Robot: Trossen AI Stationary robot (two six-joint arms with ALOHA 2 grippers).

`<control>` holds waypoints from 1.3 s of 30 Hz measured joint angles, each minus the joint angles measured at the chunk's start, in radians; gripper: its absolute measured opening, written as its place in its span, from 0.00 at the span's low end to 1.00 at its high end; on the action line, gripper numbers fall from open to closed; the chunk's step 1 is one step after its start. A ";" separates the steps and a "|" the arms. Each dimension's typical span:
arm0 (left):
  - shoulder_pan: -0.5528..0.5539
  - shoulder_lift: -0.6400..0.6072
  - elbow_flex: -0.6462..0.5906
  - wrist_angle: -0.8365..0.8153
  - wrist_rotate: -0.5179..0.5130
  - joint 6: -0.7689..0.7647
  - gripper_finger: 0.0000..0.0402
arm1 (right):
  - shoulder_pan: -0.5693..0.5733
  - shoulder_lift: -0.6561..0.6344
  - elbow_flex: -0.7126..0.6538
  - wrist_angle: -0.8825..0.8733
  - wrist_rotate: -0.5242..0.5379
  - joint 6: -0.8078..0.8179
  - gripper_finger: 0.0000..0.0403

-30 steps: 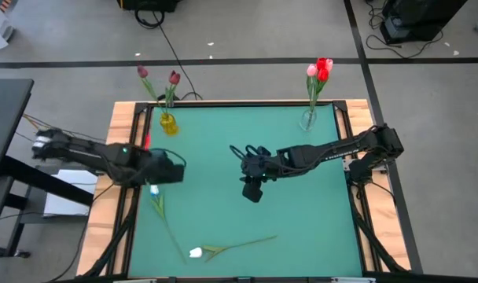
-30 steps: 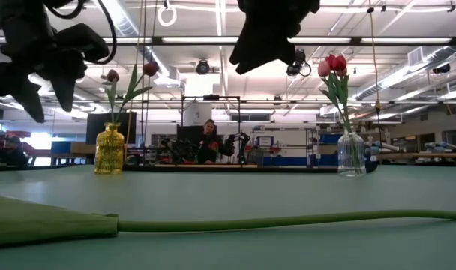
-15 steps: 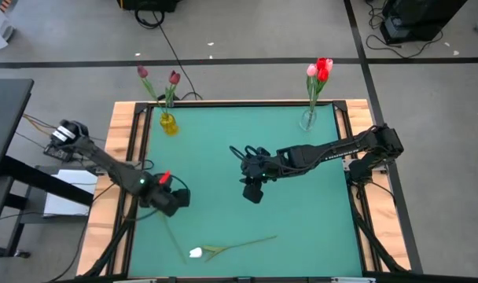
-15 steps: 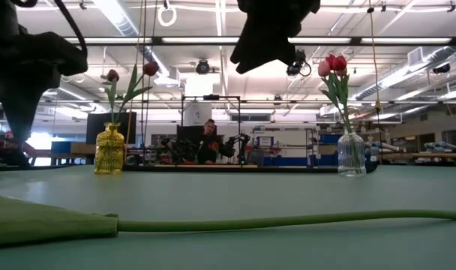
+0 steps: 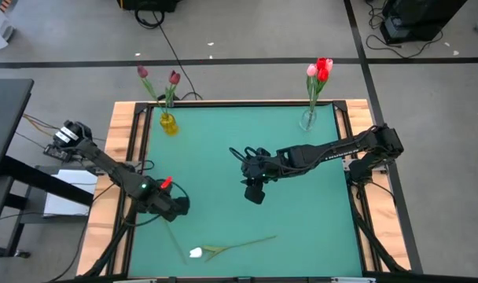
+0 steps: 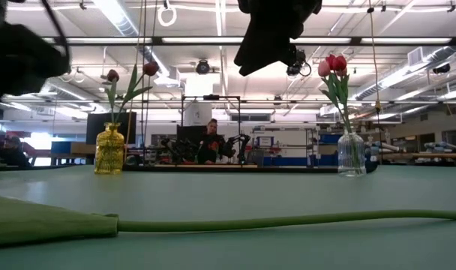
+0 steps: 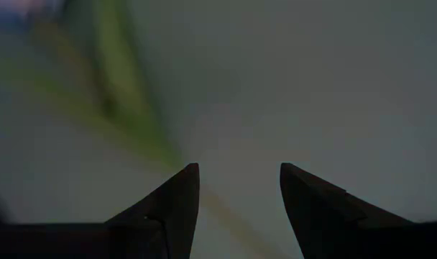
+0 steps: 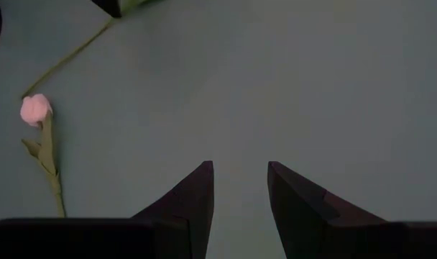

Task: Sort flowers into vase by color
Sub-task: Put the left white flower into the yellow vase

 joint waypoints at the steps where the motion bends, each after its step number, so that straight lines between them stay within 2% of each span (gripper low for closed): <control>1: -0.011 0.000 0.000 -0.004 0.033 -0.001 0.49 | 0.000 0.000 0.000 0.000 0.000 -0.005 0.35; 5: -0.045 0.000 0.000 -0.040 0.055 -0.031 0.48 | 0.000 0.000 0.000 0.000 0.000 -0.021 0.35; 13: -0.020 0.063 -0.001 -0.195 0.030 -0.028 0.42 | -0.011 0.000 0.000 -0.022 0.000 -0.044 0.35; 25: -0.003 0.076 -0.005 -0.125 0.033 -0.025 0.40 | -0.014 0.000 -0.001 -0.051 0.001 -0.049 0.35; 29: -0.003 0.076 -0.053 -0.101 0.035 -0.028 0.40 | -0.014 0.000 -0.001 -0.062 0.002 -0.049 0.35; 34: -0.003 0.075 -0.120 0.043 0.055 -0.028 0.40 | -0.013 0.000 -0.001 -0.105 0.009 -0.049 0.35; 39: 0.004 0.072 -0.130 0.049 0.059 -0.025 0.39 | -0.010 0.001 -0.037 -0.108 0.025 -0.048 0.35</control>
